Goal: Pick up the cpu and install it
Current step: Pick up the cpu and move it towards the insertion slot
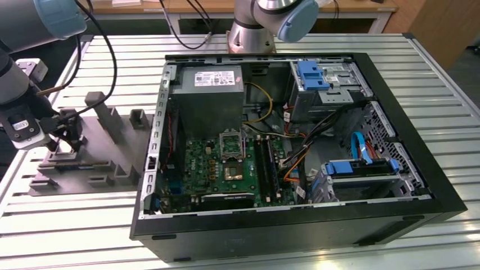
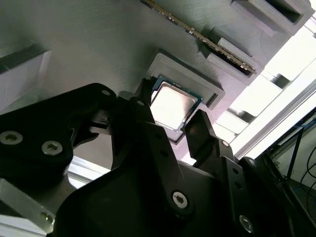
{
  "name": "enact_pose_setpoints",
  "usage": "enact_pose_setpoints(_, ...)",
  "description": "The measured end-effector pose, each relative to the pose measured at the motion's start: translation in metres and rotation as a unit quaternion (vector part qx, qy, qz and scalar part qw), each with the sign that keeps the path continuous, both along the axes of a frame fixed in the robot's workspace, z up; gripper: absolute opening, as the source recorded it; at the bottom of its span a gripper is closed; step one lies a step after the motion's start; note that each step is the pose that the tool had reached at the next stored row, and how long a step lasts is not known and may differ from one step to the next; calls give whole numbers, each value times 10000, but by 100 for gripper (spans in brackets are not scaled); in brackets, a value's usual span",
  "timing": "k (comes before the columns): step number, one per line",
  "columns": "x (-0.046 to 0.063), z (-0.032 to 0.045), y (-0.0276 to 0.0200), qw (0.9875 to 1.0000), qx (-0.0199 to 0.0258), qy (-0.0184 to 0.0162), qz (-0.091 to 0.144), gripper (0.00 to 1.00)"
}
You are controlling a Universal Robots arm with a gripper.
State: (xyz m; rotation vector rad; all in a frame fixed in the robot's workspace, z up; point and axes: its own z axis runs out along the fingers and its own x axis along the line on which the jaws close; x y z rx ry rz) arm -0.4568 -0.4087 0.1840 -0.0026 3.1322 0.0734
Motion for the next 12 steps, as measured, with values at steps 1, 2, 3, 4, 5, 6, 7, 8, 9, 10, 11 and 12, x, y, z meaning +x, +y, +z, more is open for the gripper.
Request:
enact_pose_setpoints(1,-1,2,0,10000,-1,2,0,54)
enact_pose_setpoints(2,0,3,0,10000,-1,2,0,54)
enact_pose_setpoints(3,-1,3,0,10000,-2,3,0,54)
enact_pose_setpoints(4,-1,3,0,10000,-2,2,0,54)
enact_pose_setpoints(5,-1,3,0,10000,-2,2,0,54)
enact_pose_setpoints(6,-1,3,-1,10000,-2,3,0,54)
enact_pose_setpoints(7,-1,2,0,10000,-2,3,0,54)
enact_pose_setpoints(8,-1,1,-1,10000,-2,3,0,54)
enact_pose_setpoints(9,-1,1,0,10000,-2,3,0,54)
enact_pose_setpoints(10,-1,0,0,10000,-2,3,0,53)
enact_pose_setpoints(11,-1,0,-1,10000,-2,3,0,53)
enact_pose_setpoints(12,-1,0,-1,10000,-2,3,0,47)
